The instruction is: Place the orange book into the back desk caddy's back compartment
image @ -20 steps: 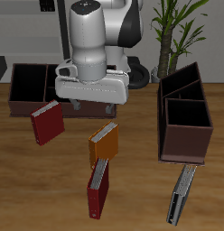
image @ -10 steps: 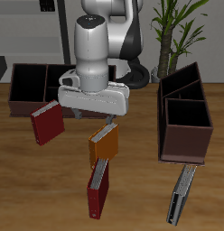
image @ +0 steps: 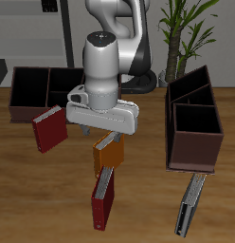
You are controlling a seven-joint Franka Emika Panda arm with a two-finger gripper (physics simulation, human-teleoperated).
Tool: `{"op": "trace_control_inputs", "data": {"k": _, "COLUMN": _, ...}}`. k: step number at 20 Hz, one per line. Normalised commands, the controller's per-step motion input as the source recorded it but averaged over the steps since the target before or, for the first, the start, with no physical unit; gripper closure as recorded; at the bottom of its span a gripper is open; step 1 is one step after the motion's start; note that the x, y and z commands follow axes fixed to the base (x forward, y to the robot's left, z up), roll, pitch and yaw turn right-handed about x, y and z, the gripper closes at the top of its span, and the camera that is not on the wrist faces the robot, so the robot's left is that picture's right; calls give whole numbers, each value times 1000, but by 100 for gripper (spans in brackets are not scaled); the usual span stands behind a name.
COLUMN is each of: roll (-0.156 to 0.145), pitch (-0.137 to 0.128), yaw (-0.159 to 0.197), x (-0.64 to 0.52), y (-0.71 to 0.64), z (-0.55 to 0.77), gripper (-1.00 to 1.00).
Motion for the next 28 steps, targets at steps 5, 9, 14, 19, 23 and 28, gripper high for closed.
{"op": "trace_control_inputs", "data": {"k": 5, "roll": 7, "pitch": 40, "yaw": -56, "x": 40, "y": 117, "z": -310, "gripper": -100}}
{"op": "trace_control_inputs", "data": {"k": 9, "roll": -48, "pitch": 52, "yaw": -39, "x": 61, "y": -19, "z": -295, "gripper": 100}}
{"op": "trace_control_inputs", "data": {"k": 14, "roll": 7, "pitch": 15, "yaw": -22, "x": -10, "y": 34, "z": -107, "gripper": 100}}
{"op": "trace_control_inputs", "data": {"k": 19, "roll": -13, "pitch": 4, "yaw": -10, "x": -32, "y": -72, "z": 8, "gripper": 100}}
{"op": "trace_control_inputs", "data": {"k": 23, "roll": -10, "pitch": -9, "yaw": 49, "x": -52, "y": -208, "z": 183, "gripper": 100}}
{"op": "trace_control_inputs", "data": {"k": 28, "roll": -5, "pitch": 3, "yaw": 87, "x": -170, "y": -301, "z": 372, "gripper": 100}}
